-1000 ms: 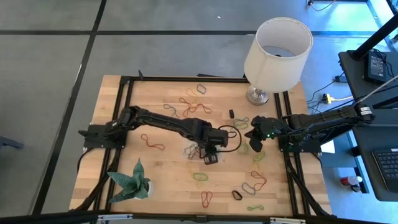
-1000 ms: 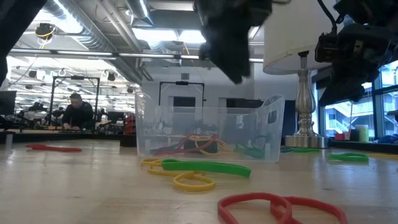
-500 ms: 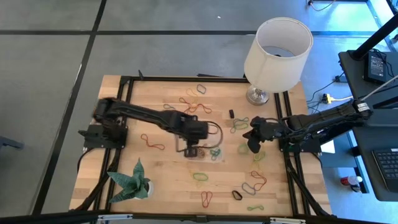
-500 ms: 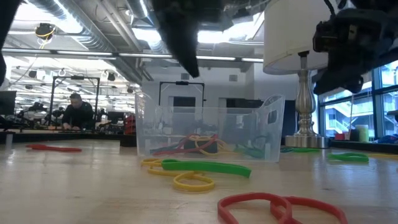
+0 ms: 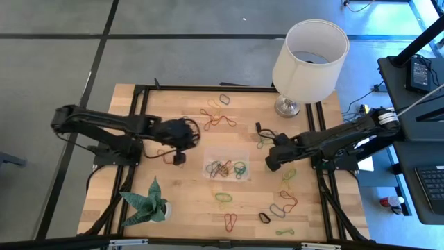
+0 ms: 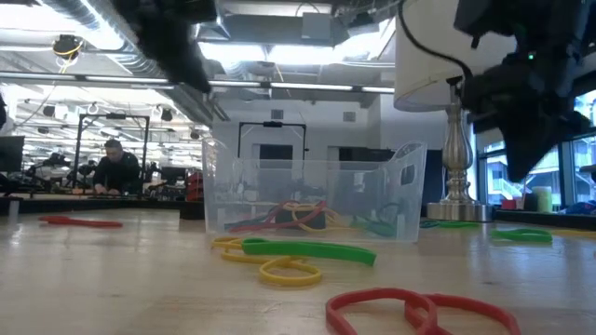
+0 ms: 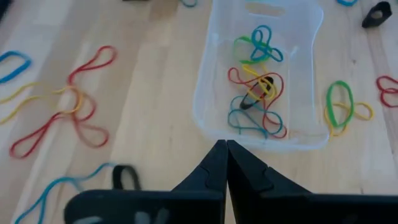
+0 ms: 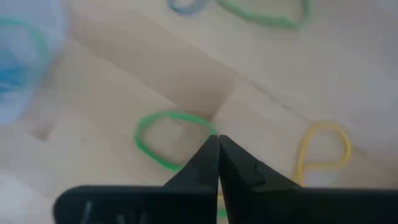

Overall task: Pick and place rubber bands into bin
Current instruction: Put the green rubber band into the transparent bin

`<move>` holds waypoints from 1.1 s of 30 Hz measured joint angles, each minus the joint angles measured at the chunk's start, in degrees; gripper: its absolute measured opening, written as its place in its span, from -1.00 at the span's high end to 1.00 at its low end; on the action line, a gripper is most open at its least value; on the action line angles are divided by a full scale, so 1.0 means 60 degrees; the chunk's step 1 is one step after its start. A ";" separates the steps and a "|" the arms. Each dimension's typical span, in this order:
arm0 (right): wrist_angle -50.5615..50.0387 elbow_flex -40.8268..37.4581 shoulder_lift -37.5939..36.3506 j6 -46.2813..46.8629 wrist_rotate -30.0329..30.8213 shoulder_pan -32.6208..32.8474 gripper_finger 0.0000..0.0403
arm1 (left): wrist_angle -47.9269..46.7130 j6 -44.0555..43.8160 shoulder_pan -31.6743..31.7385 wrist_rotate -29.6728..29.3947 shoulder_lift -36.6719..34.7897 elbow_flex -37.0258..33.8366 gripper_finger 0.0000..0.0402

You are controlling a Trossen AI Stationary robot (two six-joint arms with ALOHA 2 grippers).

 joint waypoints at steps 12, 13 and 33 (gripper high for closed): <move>0.0973 0.0002 0.1788 0.1018 -0.0537 0.0003 0.48 | -0.0045 -0.0010 0.0452 -0.0169 -0.2883 -0.1700 0.99; 0.0900 0.0002 0.1904 0.1057 -0.0567 0.0003 0.46 | -0.0013 -0.0010 0.0452 -0.0169 -0.2987 -0.1757 0.99; 0.0031 0.0658 0.2549 0.1547 -0.0866 0.0200 0.98 | -0.0318 0.0031 0.0449 -0.0159 -0.3460 -0.1832 0.99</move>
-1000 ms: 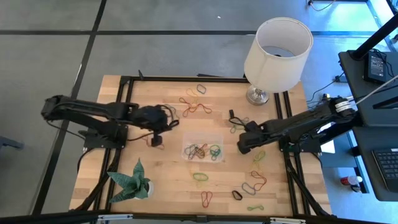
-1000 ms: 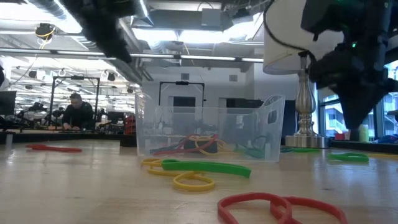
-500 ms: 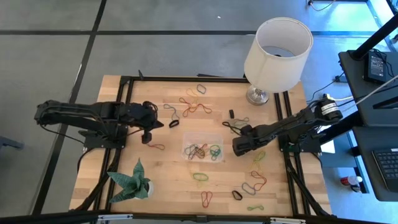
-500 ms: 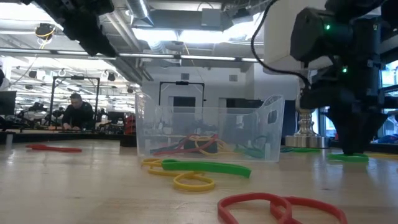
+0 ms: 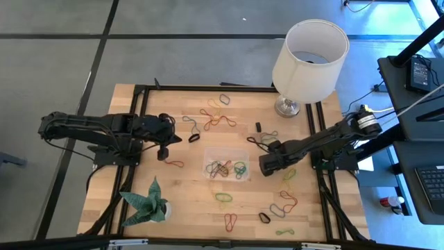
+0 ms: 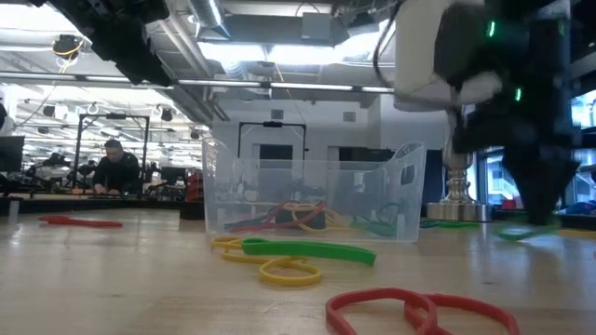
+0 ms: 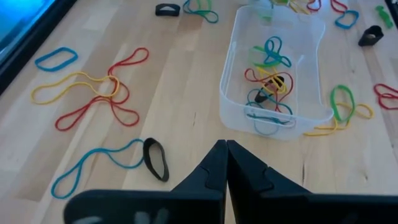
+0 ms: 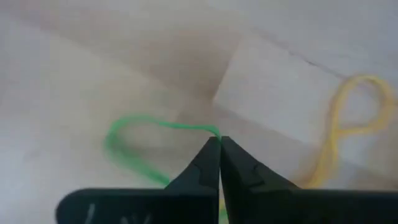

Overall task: Pick and place rubber bands into bin
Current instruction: Put the green rubber band into the transparent bin

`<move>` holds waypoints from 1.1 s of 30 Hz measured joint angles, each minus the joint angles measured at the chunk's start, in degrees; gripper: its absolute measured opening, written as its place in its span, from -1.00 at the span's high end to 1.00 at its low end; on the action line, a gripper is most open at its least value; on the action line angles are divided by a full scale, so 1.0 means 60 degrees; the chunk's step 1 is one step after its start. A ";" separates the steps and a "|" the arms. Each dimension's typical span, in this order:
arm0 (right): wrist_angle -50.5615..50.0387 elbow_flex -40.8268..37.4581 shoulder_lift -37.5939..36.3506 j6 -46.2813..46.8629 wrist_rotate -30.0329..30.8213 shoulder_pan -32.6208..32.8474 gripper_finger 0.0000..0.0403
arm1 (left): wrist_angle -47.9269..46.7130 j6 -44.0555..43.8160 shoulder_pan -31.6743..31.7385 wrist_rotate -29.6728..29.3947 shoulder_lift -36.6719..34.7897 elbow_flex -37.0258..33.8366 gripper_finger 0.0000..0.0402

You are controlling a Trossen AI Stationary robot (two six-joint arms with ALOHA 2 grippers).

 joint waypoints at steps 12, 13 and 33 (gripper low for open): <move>-0.2867 0.4741 0.0127 -0.0764 0.3550 0.0244 0.99 | 0.0008 -0.0037 0.0000 0.0002 0.0004 0.0000 0.99; -0.2832 0.5057 0.0256 -0.1017 0.3770 0.0244 0.99 | 0.0008 -0.0037 0.0000 0.0001 0.0004 0.0000 0.99; 0.0941 0.7693 0.4530 -0.4140 0.2732 -0.0632 1.00 | 0.0010 -0.0037 -0.0040 0.0142 0.0004 0.0000 0.99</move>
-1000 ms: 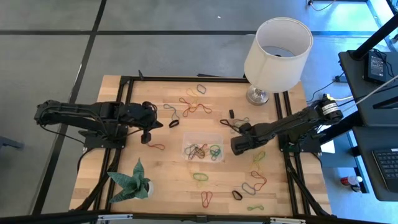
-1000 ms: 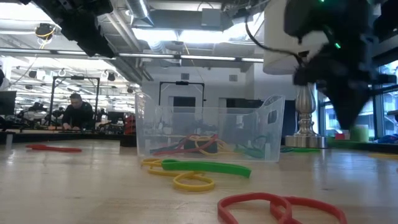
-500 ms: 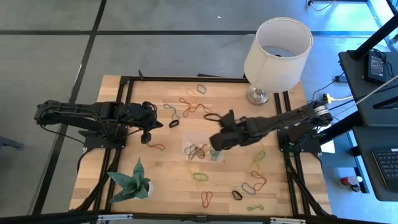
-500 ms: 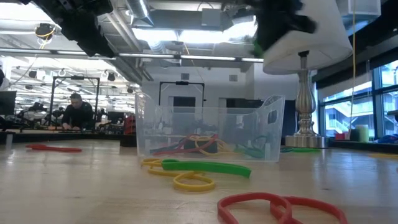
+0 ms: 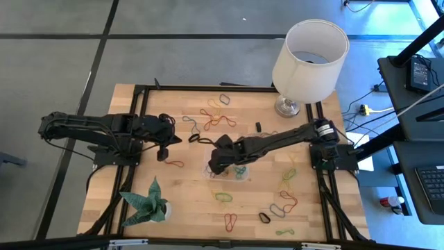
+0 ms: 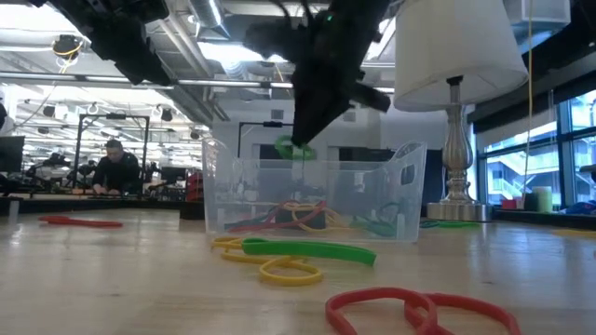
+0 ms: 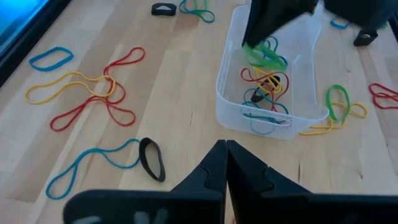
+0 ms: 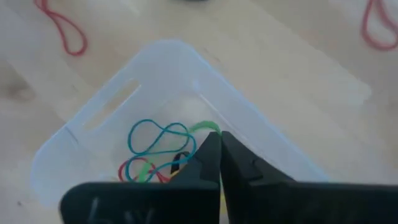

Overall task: Pick and place rubber bands into bin
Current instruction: Put the green rubber band into the transparent bin, then put the black rubber band into the transparent bin

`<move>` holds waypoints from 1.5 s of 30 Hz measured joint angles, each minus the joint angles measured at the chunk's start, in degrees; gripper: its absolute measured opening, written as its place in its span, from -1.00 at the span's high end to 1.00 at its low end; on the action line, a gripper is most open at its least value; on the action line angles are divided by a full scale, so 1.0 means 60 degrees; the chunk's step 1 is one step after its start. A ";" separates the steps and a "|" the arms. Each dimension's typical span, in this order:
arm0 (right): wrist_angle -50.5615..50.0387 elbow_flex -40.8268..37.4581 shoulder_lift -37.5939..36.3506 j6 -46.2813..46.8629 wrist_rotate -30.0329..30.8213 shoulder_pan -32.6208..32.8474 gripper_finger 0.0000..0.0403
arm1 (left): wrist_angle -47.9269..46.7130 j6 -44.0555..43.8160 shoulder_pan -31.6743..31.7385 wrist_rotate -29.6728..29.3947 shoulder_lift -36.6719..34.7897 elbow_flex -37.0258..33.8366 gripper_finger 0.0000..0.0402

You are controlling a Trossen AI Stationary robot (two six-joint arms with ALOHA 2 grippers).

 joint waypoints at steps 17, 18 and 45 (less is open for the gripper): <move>0.0020 0.0007 0.0469 0.0854 -0.0260 0.0002 0.54 | -0.0005 0.0322 0.0000 0.0362 0.0000 0.0000 0.98; 0.0020 0.0007 0.0469 0.0851 -0.0333 0.0002 0.51 | -0.0005 0.0325 0.0000 0.0362 0.0000 0.0000 0.98; 0.2291 -0.4636 -0.4625 -0.0542 -0.0706 0.0379 0.98 | 0.0600 -0.0382 0.0349 -0.0345 0.2104 0.0016 0.49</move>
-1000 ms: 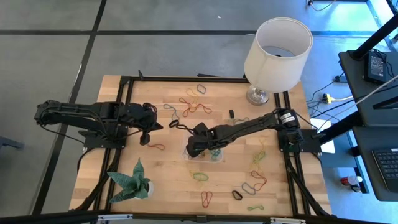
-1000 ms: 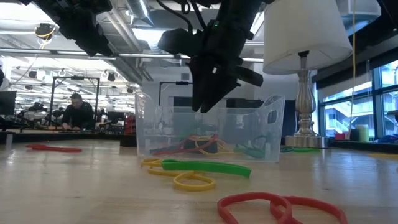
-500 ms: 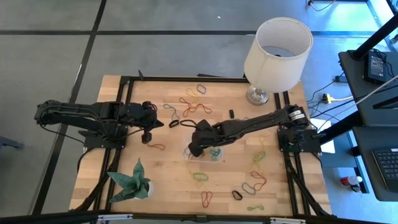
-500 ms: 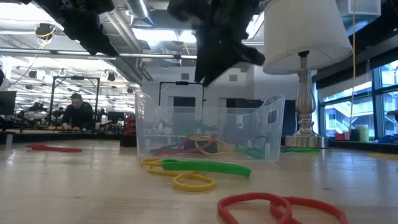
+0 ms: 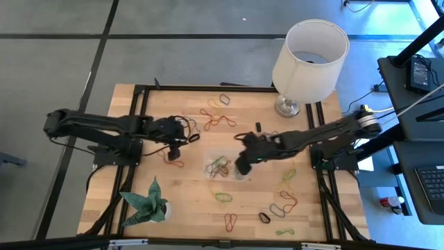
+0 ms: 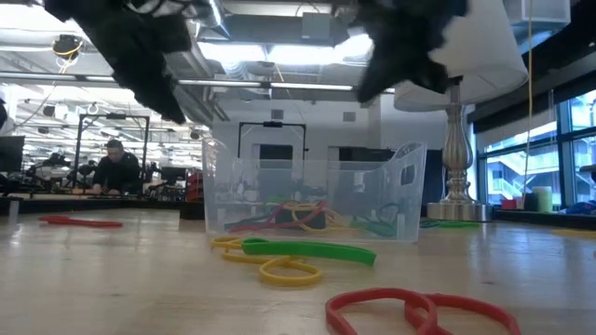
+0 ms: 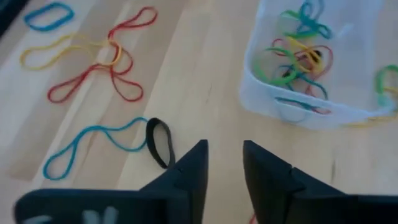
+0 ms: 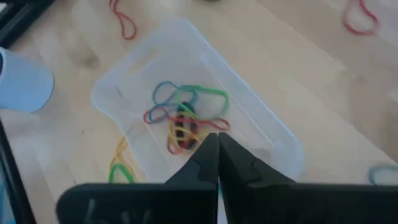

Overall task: Pick and place rubber bands into bin
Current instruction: Put the black rubber band into the transparent bin

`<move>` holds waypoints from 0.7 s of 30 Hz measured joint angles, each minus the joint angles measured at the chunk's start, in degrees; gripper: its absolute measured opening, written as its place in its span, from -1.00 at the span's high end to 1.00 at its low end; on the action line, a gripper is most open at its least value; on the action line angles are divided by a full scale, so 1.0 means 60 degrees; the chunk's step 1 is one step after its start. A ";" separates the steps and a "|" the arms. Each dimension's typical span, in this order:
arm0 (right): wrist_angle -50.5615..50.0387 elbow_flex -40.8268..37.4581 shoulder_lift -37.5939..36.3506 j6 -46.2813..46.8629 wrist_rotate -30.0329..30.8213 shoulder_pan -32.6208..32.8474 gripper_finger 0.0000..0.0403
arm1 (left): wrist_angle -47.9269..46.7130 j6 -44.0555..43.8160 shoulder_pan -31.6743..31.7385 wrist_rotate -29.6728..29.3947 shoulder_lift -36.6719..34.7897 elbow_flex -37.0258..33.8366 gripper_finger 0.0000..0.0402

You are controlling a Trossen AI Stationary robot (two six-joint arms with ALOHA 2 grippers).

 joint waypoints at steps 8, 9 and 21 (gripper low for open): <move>0.0761 -0.3491 -0.3247 0.0599 -0.0001 0.0013 0.96 | 0.0349 -0.0158 0.0844 -0.0008 0.2147 0.0802 0.27; 0.0825 -0.3863 -0.3670 0.0553 -0.0007 0.0013 0.96 | 0.0388 -0.0160 0.0967 -0.0004 0.2471 0.0959 0.27; 0.1449 -0.6762 -0.7545 -0.0298 -0.0053 -0.0208 0.95 | 0.0204 -0.1484 0.2164 0.0739 0.5683 0.1937 0.36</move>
